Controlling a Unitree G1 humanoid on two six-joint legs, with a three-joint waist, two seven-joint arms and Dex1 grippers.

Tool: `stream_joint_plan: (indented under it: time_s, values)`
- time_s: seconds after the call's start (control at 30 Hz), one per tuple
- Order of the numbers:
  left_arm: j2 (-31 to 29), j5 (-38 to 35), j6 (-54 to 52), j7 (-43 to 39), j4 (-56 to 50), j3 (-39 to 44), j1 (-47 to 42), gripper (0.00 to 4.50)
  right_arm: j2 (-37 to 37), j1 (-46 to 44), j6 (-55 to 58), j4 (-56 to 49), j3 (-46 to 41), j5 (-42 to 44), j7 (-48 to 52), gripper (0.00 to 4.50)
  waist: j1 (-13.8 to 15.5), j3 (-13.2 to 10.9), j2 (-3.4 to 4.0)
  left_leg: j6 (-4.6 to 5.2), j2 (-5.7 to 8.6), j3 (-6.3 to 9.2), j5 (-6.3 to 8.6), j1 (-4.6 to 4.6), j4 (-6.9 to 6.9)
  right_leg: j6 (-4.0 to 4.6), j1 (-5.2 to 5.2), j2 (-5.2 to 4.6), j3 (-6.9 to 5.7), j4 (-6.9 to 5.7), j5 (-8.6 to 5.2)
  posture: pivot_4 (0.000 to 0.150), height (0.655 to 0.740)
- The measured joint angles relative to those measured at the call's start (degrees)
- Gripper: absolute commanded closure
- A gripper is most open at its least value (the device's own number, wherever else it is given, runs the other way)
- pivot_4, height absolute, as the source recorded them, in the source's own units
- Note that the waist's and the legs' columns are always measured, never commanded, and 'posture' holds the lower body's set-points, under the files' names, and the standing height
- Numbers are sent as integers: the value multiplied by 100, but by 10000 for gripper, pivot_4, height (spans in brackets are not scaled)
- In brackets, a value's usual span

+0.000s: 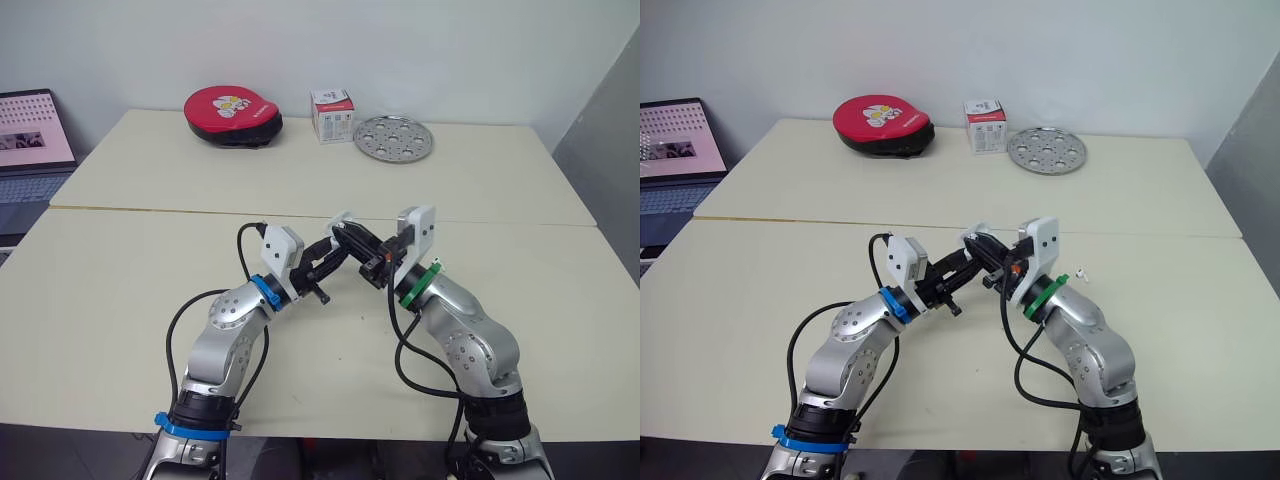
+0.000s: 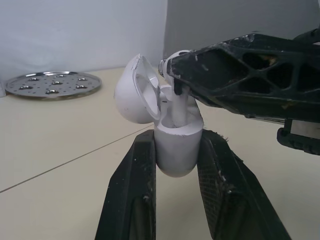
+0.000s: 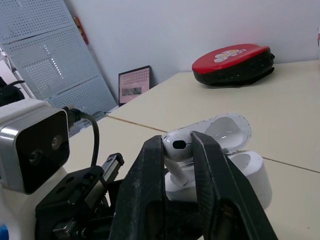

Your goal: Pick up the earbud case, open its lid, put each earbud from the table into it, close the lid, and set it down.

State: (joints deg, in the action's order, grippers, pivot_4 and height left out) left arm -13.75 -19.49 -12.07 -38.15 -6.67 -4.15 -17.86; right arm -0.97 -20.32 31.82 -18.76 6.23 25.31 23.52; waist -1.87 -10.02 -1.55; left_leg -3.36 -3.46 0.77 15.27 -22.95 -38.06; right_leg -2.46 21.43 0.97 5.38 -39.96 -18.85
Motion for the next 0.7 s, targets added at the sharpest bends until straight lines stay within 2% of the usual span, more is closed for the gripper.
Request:
stream_joint_plan:
  time_s: [0.63, 0.7]
  values:
    - [-41, 45, -26, -1, 57, -11, 13, 37196, 16, 188, -439, 45, 459, -494, -275, 41197, 0, 0, 0, 0, 0, 0, 0, 0, 2, 0, 0, 0, 1, 2, 0, 1500, 7400]
    - [-45, 50, -30, -2, 60, -17, 14, 37196, 16, 201, -491, 44, 504, -587, -311, 33666, 0, 0, 0, 0, 0, 0, 0, 0, 2, 0, 0, 0, 1, 2, 0, 1500, 7400]
